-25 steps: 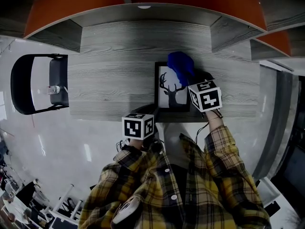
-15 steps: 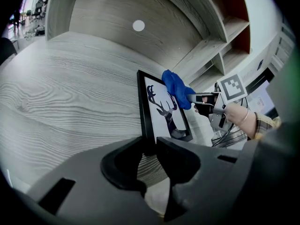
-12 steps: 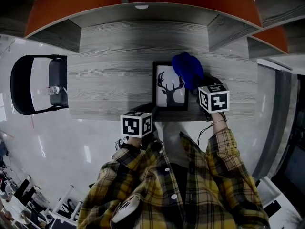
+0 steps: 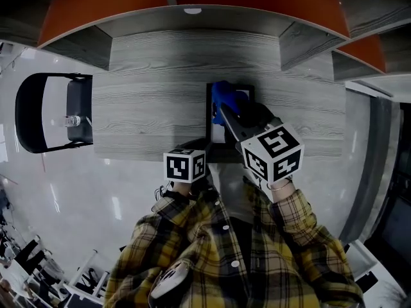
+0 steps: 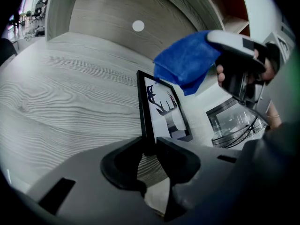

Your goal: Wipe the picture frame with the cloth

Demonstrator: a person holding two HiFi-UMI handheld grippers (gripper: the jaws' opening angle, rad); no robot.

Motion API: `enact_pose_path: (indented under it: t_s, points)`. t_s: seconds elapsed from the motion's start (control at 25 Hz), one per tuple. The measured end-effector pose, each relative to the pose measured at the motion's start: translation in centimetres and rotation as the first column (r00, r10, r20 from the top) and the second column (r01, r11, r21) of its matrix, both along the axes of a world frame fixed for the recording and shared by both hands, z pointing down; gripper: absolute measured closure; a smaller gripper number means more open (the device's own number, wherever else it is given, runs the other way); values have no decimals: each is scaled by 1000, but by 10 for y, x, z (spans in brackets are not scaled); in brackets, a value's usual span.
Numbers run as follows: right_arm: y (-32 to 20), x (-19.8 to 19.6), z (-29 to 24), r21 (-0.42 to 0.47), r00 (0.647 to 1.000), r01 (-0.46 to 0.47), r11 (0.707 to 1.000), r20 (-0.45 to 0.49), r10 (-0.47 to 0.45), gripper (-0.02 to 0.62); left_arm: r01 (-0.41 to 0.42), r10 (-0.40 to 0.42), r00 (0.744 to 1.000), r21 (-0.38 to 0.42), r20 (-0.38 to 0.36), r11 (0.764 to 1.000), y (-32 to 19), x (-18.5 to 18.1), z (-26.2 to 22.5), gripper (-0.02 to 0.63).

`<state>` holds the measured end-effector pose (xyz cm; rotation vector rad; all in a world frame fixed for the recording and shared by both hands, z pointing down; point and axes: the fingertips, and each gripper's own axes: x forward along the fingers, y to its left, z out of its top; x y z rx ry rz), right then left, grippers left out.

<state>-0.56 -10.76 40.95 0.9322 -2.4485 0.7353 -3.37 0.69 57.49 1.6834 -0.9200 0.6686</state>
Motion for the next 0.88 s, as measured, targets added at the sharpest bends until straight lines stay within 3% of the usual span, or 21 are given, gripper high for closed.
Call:
enact_pose_path:
  t_s: [0.12, 0.2, 0.32, 0.44, 0.56, 0.72, 0.88]
  points:
    - [7, -33, -13, -3, 995, 67, 998, 79, -66, 555, 2, -2, 1000, 4, -1, 1000, -1, 1, -2, 508]
    - [10, -43, 5, -48, 994, 84, 995, 75, -80, 555, 5, -5, 1000, 4, -2, 1000, -1, 1, -1, 508]
    - [15, -39, 59, -150, 996, 85, 985, -21, -90, 555, 5, -5, 1000, 8, -5, 1000, -2, 1, -2, 508]
    - [21, -24, 104, -195, 980, 80, 978, -163, -112, 555, 5, -5, 1000, 10, -9, 1000, -3, 2, -1, 508]
    - [27, -14, 130, -188, 943, 101, 977, -294, -154, 555, 10, -10, 1000, 0, -13, 1000, 0, 0, 1, 508]
    - [31, -16, 146, -138, 861, 186, 973, -453, -229, 555, 2, -2, 1000, 7, -16, 1000, -2, 0, -2, 508]
    - [28, -12, 153, -110, 808, 222, 969, -535, -246, 555, 10, -10, 1000, -3, -21, 1000, 0, 0, 1, 508]
